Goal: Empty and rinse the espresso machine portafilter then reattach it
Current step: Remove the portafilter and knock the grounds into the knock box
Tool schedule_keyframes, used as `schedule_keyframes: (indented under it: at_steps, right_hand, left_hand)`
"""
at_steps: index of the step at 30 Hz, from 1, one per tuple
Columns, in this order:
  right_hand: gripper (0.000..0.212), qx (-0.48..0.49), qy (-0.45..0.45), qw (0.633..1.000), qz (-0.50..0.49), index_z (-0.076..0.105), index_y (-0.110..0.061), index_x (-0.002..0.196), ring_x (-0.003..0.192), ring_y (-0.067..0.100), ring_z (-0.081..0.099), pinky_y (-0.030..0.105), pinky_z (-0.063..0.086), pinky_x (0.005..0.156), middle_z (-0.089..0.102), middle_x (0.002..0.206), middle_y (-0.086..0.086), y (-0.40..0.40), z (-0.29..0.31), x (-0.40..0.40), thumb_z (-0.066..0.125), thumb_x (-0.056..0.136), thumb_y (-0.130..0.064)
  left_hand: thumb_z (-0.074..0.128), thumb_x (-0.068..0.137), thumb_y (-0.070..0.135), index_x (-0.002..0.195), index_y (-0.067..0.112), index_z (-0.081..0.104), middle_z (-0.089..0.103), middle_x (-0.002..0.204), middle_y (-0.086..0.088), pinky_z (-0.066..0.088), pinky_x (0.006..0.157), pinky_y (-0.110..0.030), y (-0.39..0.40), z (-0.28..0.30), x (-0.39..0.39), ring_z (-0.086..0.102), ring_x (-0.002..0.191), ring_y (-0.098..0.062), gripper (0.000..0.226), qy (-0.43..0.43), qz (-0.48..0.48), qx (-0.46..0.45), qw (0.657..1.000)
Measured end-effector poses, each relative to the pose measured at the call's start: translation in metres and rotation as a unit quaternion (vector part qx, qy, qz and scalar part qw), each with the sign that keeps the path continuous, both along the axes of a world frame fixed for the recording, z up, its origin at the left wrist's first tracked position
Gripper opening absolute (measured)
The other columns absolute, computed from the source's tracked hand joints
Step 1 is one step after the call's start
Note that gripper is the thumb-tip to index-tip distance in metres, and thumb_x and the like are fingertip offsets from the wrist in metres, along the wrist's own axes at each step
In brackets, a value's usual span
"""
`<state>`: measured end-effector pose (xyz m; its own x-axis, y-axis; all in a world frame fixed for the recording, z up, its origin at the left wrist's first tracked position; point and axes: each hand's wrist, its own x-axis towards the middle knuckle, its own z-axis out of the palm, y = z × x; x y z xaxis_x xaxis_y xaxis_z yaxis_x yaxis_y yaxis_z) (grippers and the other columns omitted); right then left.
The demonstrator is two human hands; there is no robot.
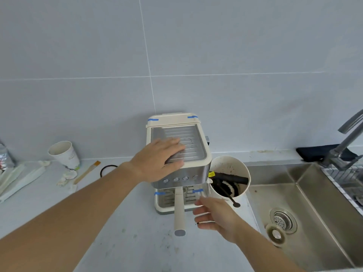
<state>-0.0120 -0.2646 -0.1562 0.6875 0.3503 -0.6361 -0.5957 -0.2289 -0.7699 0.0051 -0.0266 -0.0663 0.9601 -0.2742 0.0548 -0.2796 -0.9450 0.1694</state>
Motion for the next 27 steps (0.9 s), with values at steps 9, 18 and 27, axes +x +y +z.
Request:
schedule_keyframes:
  at_steps: [9,18,27]
  right_hand:
    - [0.029,0.060,0.016,0.998,0.022,0.053,-0.038,0.109,0.069,0.025,0.069,0.039,0.061,0.066,0.069,0.090,0.014,0.065,-0.029,-0.022,0.064,0.094,-0.016]
    - [0.018,0.120,0.100,0.987,-0.036,0.051,-0.008,0.092,0.043,0.021,0.045,0.027,0.041,0.044,0.051,0.057,0.007,0.080,-0.045,-0.016,0.063,0.083,0.003]
    - [0.015,0.079,0.017,0.994,-0.070,0.049,-0.006,0.079,0.041,0.022,0.043,0.028,0.041,0.043,0.049,0.056,0.008,0.089,-0.054,-0.021,0.058,0.082,0.006]
  left_hand:
    - [0.028,0.085,0.072,0.149,0.037,0.026,0.019,0.161,0.012,0.004,0.121,-0.032,0.006,-0.017,0.004,0.013,0.148,-0.007,0.072,-0.016,0.000,0.024,1.000]
    - [0.024,0.085,0.073,0.150,0.037,0.025,0.018,0.161,0.011,0.007,0.121,-0.036,0.006,-0.023,0.005,0.013,0.148,-0.007,0.074,-0.036,0.001,0.004,0.999]
    - [0.029,0.085,0.073,0.148,0.038,0.031,0.023,0.160,0.012,0.007,0.120,-0.033,0.007,-0.026,0.006,0.016,0.148,-0.007,0.072,-0.051,0.006,-0.016,0.999]
